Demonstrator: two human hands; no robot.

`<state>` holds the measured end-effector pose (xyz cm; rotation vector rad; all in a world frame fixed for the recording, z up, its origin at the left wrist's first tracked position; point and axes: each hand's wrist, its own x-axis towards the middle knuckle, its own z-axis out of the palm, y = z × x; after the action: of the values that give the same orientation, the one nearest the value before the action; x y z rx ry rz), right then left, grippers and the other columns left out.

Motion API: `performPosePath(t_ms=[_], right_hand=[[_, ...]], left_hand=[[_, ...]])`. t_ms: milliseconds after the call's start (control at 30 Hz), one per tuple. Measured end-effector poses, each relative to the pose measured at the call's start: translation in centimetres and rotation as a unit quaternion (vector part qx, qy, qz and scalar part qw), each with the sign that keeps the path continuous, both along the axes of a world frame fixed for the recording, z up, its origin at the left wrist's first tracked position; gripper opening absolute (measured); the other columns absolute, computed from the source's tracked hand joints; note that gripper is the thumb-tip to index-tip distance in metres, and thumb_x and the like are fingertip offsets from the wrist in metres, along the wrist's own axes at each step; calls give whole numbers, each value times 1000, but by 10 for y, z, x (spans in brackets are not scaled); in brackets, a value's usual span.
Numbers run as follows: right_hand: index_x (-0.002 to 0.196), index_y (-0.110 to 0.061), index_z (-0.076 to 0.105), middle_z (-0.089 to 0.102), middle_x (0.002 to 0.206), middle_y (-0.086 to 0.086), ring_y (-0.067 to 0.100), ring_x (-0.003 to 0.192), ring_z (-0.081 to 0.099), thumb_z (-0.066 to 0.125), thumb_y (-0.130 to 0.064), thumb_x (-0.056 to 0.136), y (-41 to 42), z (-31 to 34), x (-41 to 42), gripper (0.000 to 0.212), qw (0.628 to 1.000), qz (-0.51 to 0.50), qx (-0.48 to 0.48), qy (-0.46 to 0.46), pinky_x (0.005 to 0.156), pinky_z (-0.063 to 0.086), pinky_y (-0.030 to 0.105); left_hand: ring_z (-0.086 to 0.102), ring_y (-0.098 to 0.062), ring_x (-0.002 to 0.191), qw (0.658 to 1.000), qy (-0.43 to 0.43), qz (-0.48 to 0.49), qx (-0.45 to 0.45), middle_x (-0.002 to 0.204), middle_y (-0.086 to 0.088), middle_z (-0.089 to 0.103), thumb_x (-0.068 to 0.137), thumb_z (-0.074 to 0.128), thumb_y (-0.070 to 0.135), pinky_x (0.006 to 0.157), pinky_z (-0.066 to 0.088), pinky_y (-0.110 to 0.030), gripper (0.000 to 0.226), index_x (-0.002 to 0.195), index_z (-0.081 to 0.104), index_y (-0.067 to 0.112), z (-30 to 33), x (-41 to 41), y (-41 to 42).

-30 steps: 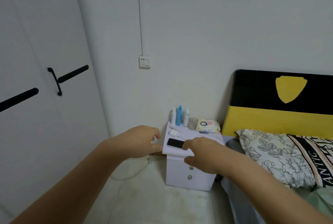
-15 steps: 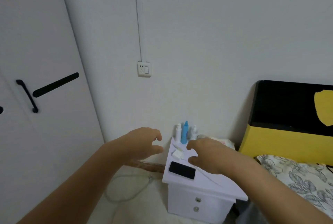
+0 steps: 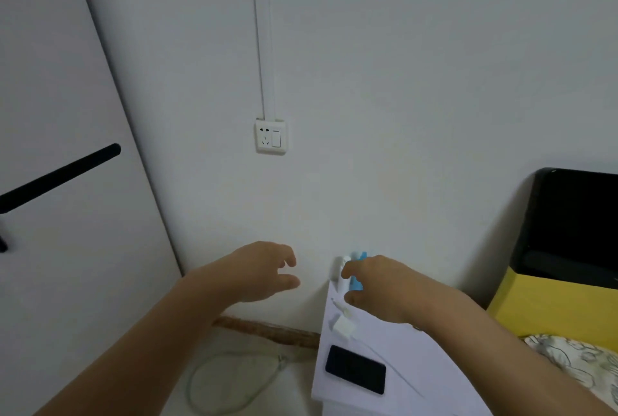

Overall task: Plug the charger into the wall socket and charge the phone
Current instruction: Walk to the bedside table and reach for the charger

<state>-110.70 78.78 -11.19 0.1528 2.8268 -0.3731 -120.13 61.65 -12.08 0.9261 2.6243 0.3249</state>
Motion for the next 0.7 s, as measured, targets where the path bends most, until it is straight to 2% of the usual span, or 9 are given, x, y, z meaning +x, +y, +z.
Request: performPosePath(t_ms=[167, 267, 433, 533, 700], right_hand=[[136, -21, 40, 47, 138, 7, 26, 121, 48, 44, -30, 93, 1, -6, -72, 44, 999, -39, 0, -5, 95, 41, 33], [135, -19, 40, 49, 136, 8, 25, 121, 48, 44, -29, 94, 1, -16, -105, 43, 998, -61, -10, -7, 95, 41, 32], [133, -19, 43, 51, 134, 8, 24, 118, 50, 43, -27, 93, 3, -42, -144, 41, 995, -92, -39, -25, 92, 41, 30], [131, -18, 45, 53, 131, 9, 24, 114, 53, 44, -26, 93, 11, -62, -162, 39, 992, -106, -44, -45, 82, 40, 27], [129, -16, 45, 53, 132, 9, 25, 115, 53, 44, -24, 93, 30, -106, -184, 37, 985, -126, -69, -100, 88, 43, 29]], left_hand=[[55, -17, 110, 1000, -7, -27, 2, 129, -1, 56, 87, 52, 40, 89, 41, -26, 42, 124, 49, 20, -5, -77, 4], [55, -18, 109, 999, -8, -46, 0, 128, -2, 56, 88, 51, 38, 91, 41, -27, 40, 123, 50, 20, -12, -119, 8], [53, -12, 95, 998, -17, -57, 17, 124, -1, 58, 89, 50, 37, 87, 40, -26, 37, 122, 50, 21, -38, -167, 19], [55, -15, 101, 998, -27, -52, 18, 124, 1, 57, 89, 49, 36, 89, 41, -27, 35, 121, 50, 22, -60, -185, 28], [56, -17, 102, 998, -32, -36, 34, 122, 1, 58, 90, 48, 32, 87, 41, -26, 32, 119, 52, 21, -99, -204, 49]])
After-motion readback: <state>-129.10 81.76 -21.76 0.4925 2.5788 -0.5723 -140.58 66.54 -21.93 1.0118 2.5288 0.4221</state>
